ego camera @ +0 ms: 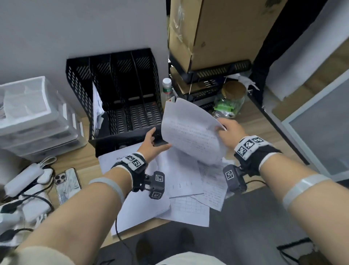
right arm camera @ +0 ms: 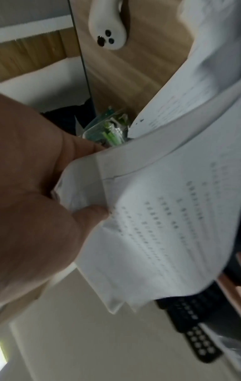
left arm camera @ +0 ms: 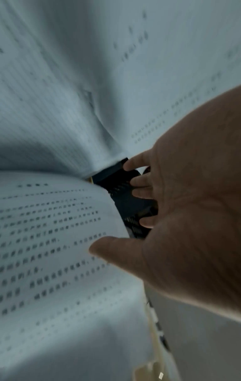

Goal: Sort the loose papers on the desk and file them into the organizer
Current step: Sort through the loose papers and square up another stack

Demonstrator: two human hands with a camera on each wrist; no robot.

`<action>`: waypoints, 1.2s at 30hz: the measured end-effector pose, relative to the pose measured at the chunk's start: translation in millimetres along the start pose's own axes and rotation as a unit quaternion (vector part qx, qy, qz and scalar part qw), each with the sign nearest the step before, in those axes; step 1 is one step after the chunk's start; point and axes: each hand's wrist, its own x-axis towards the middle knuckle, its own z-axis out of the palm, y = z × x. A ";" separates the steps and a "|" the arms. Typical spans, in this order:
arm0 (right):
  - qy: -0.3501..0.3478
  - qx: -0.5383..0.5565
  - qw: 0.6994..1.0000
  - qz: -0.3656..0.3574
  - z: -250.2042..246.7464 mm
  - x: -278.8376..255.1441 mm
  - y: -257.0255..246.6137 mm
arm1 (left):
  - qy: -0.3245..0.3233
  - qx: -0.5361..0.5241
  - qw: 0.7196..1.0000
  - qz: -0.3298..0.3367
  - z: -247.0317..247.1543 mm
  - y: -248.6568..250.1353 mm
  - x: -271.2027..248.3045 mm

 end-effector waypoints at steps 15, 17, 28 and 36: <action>-0.084 0.380 0.897 0.209 27.6 -24.7 -14.2 | -0.016 -0.074 0.997 0.010 -43.1 30.2 -16.6; -0.087 0.353 0.911 0.194 46.9 -29.1 -16.3 | 0.001 -0.090 0.996 -0.001 -50.8 28.6 -22.3; -0.060 0.309 0.944 0.096 76.6 -25.5 -55.0 | 0.039 -0.111 0.993 -0.010 -93.7 4.9 -47.2; -0.189 0.150 0.969 0.047 91.2 -35.2 -79.5 | 0.083 -0.202 0.976 0.026 -107.2 7.1 -57.8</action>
